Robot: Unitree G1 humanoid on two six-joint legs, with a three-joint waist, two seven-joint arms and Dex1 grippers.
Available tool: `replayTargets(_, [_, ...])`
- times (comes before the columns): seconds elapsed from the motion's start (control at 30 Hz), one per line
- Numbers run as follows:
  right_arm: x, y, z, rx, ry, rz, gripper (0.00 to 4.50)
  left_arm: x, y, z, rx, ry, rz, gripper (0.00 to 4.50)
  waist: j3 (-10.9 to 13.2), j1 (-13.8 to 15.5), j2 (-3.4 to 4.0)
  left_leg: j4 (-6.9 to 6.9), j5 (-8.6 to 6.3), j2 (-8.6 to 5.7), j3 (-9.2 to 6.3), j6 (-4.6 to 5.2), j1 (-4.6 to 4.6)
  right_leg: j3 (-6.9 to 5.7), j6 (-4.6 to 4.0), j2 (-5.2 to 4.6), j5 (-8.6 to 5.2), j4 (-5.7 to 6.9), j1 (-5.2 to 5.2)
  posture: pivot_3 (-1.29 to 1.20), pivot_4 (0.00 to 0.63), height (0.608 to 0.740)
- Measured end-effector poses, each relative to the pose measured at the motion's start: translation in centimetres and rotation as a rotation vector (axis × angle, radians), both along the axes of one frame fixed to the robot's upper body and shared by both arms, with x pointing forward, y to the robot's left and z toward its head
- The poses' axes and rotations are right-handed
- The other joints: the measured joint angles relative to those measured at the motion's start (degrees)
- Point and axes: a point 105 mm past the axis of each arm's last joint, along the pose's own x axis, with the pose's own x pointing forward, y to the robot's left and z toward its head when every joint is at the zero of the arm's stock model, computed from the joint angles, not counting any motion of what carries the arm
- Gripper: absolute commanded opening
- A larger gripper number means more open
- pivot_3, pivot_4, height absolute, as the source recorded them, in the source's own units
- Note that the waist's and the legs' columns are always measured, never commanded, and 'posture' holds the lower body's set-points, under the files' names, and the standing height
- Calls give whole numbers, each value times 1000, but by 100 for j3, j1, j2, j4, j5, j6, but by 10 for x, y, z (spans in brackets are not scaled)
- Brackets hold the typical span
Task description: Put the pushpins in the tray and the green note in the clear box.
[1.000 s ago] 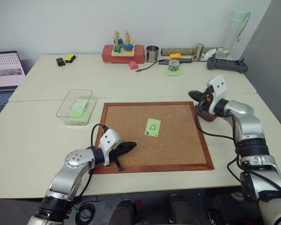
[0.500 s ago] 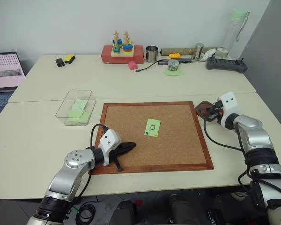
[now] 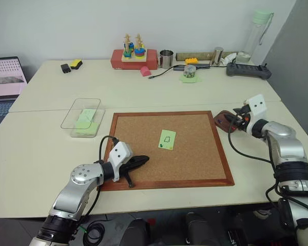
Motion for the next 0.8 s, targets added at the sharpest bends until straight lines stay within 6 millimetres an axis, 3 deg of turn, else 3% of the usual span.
replayTargets(0.17, [-40,72,-14,-39,24,337,2364,1,2,0,4,0,4,0,-2,-18,2,3,0,6,-6,0,6,4,22,4,-16,1,3,0,150,740])
replayTargets(0.43, [-56,134,-38,16,72,492,2364,-1,3,0,13,2,-1,0,-3,-16,0,0,0,7,-15,-1,8,3,12,6,-12,1,1,0,150,740])
replayTargets(0.8, [-60,156,-62,-6,103,548,2364,-3,3,0,18,-1,-1,0,-3,-17,0,0,-1,6,-15,-3,8,0,-5,8,-5,1,1,0,150,740])
